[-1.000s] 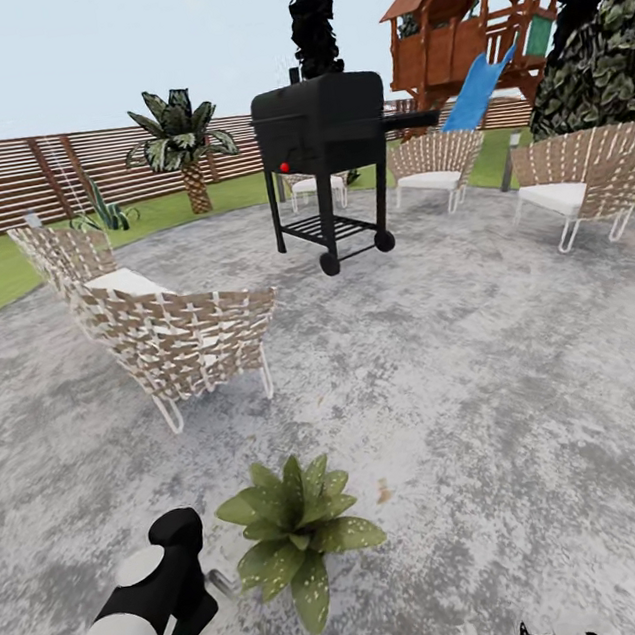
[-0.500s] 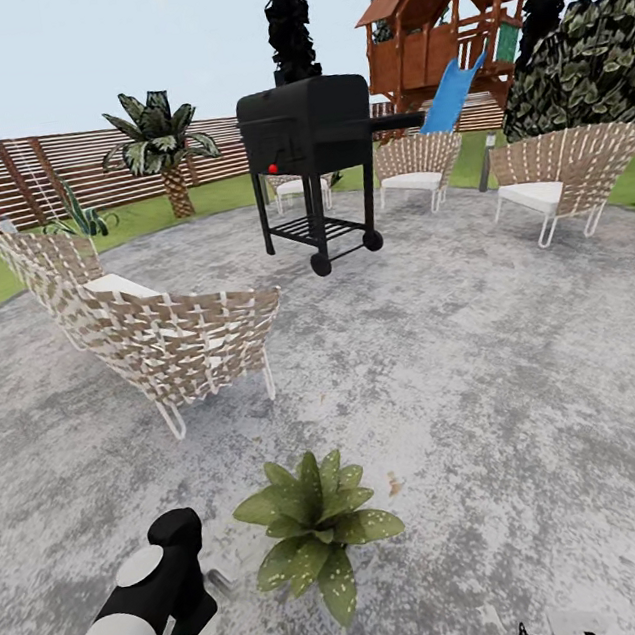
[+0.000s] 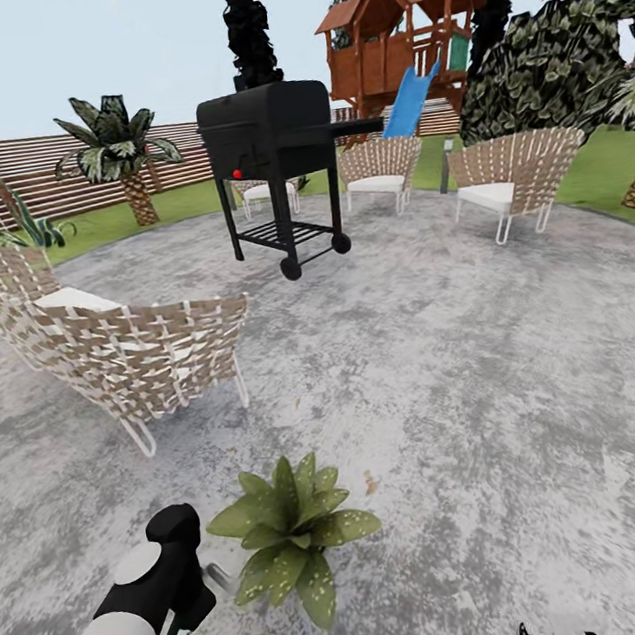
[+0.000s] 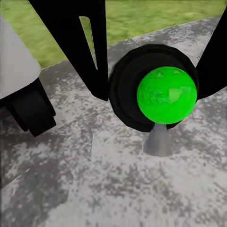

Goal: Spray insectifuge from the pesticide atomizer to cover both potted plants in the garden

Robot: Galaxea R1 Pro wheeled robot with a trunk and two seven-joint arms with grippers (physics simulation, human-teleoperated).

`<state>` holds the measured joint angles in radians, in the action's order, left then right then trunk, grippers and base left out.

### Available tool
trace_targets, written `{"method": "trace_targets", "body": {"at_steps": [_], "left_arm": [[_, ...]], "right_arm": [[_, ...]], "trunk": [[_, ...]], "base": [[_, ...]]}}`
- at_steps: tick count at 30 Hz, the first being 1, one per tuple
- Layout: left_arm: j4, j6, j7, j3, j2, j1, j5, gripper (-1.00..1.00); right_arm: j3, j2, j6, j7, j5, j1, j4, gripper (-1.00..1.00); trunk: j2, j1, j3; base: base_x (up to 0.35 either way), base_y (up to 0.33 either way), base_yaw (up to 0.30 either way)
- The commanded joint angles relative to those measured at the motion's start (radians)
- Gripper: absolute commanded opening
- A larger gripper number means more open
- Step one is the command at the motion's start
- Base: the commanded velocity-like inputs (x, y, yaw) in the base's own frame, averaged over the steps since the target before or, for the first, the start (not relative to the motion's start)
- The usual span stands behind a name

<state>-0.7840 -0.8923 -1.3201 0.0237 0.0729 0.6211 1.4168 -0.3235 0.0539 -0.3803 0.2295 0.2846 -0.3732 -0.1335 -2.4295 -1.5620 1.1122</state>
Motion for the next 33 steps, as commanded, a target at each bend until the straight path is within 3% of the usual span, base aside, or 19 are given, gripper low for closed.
{"method": "trace_targets", "body": {"at_steps": [1, 7, 14, 20, 22, 23, 24, 25, 27, 33], "left_arm": [[-0.001, -0.01, -0.01, 0.002, 0.001, 0.0, 0.007, -1.0], [-0.001, -0.013, -0.01, 0.002, -0.001, -0.001, 0.007, -1.0], [-0.002, -0.013, -0.01, 0.002, 0.001, 0.0, 0.007, -1.0], [-0.032, -0.004, -0.019, -0.043, 0.003, 0.009, 0.008, -1.0], [-0.033, -0.003, -0.026, -0.045, 0.025, 0.012, 0.006, -1.0], [-0.034, -0.002, -0.048, -0.044, 0.062, 0.015, 0.006, -1.0], [-0.034, 0.001, -0.071, -0.044, 0.077, 0.015, 0.006, -1.0], [-0.034, 0.091, -0.13, -0.044, 0.103, 0.018, 0.008, -1.0], [-0.034, 0.151, -0.15, -0.045, 0.114, 0.041, 0.008, -1.0], [-0.033, 0.162, -0.156, -0.044, 0.111, 0.06, 0.007, -1.0]], "right_arm": [[-0.006, 0.0, -0.003, 0.004, 0.011, -0.001, 0.002, 1.0], [-0.006, -0.003, -0.003, 0.004, 0.011, -0.001, 0.002, 1.0], [-0.006, -0.002, -0.003, 0.004, 0.011, -0.001, 0.002, 1.0], [-0.005, -0.001, -0.003, 0.004, 0.011, -0.001, 0.003, 1.0], [-0.005, -0.001, -0.003, 0.004, 0.012, -0.001, 0.004, 1.0], [-0.005, 0.0, -0.003, 0.003, 0.014, -0.001, 0.004, 1.0], [-0.005, 0.001, -0.003, 0.002, 0.014, -0.001, 0.004, 1.0], [-0.005, 0.002, -0.003, 0.002, 0.016, -0.001, 0.006, 1.0], [-0.004, 0.003, -0.003, 0.002, 0.015, -0.001, 0.006, 1.0], [-0.005, 0.002, -0.003, 0.002, 0.015, -0.001, 0.005, 1.0]], "trunk": [[0.0, 0.0, 0.001], [0.0, 0.0, 0.001], [0.0, 0.0, 0.001], [0.0, 0.0, 0.001], [0.0, 0.0, 0.001], [0.0, 0.0, 0.001], [0.0, 0.0, 0.001], [0.0, 0.0, 0.001], [0.0, 0.0, 0.001], [0.0, 0.0, 0.001]], "base": [[-0.187, 0.134, -0.3], [-0.147, 0.244, -0.123], [0.0, 0.021, -0.245], [0.0, 0.0, -0.283], [0.0, 0.0, -0.101], [0.0, 0.0, -0.018], [0.0, 0.0, -0.009], [0.0, 0.0, -0.002], [0.0, 0.0, 0.0], [0.045, 0.193, -0.001]]}}
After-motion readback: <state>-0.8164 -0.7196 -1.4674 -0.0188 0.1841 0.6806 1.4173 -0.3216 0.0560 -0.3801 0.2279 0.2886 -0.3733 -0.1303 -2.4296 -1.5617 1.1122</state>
